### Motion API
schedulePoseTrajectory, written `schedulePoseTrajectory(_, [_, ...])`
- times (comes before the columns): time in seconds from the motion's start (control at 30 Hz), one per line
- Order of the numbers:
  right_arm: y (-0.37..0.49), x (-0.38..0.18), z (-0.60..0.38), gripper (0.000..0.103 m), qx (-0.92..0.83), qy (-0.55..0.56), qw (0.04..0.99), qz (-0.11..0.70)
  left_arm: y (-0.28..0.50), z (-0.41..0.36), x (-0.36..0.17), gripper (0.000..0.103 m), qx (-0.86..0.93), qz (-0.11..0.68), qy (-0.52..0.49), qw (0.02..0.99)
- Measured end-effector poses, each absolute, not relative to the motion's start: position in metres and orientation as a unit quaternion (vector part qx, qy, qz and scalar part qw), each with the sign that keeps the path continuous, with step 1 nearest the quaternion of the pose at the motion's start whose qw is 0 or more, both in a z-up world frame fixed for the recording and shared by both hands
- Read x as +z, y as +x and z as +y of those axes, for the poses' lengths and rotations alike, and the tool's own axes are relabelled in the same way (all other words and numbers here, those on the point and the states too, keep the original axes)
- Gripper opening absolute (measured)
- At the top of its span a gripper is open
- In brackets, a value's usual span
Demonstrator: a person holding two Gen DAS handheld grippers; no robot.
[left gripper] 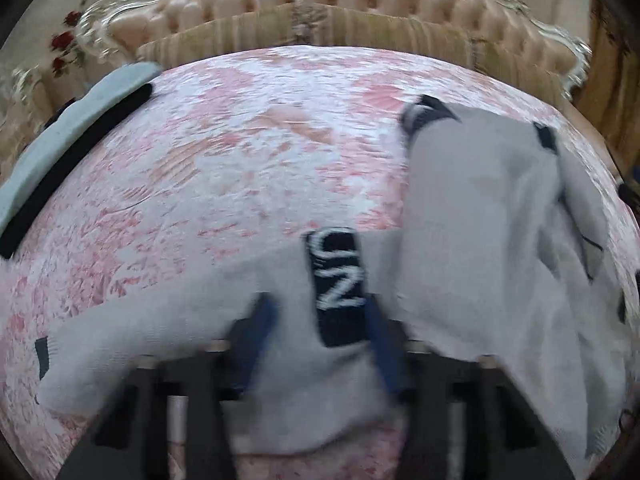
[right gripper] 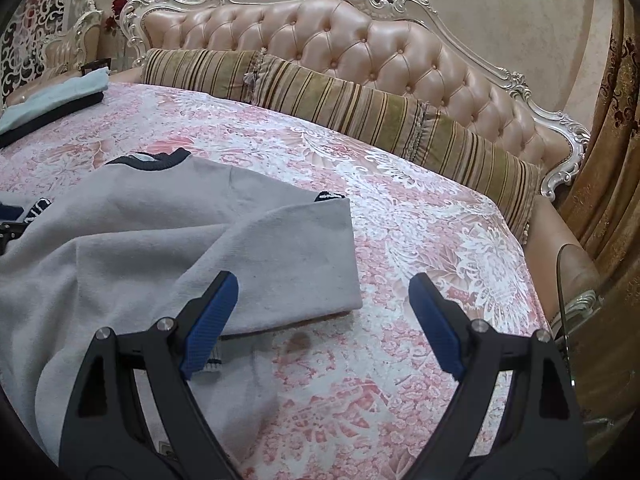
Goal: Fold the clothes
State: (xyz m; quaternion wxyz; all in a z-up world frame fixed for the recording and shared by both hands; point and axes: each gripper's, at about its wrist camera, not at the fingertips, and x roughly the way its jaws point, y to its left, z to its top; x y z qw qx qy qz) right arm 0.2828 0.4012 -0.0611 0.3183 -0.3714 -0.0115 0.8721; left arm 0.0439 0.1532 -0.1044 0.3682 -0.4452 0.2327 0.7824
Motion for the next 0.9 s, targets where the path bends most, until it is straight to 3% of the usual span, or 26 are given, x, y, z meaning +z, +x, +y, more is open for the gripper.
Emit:
schedulePoseTrajectory(0.17, [0.283,-0.063,0.402,0.089,0.872,-0.374,0.315,-0.011,0.05,0.154,-0.097,0.012,0.787,0.232,-0.442,0.362])
schedulePoseTrajectory(0.6, [0.283,-0.067,0.406,0.089,0.87,-0.377,0.317,-0.006,0.024,0.125,-0.062,0.01,0.837,0.186,-0.413,0.309])
schedulePoseTrajectory(0.8, [0.283,-0.069,0.406,0.089,0.87,-0.379,0.316,-0.004,0.008,0.118,-0.064,0.012,0.853,0.183,-0.408,0.27])
schedulePoseTrajectory(0.87, [0.283,-0.07,0.406,0.089,0.869,-0.38,0.316,-0.003,0.009,0.121,-0.069,0.018,0.855,0.197,-0.405,0.258])
schedulePoseTrajectory(0.9, [0.283,-0.07,0.406,0.089,0.869,-0.381,0.316,-0.003,0.009,0.123,-0.071,0.026,0.856,0.204,-0.403,0.251])
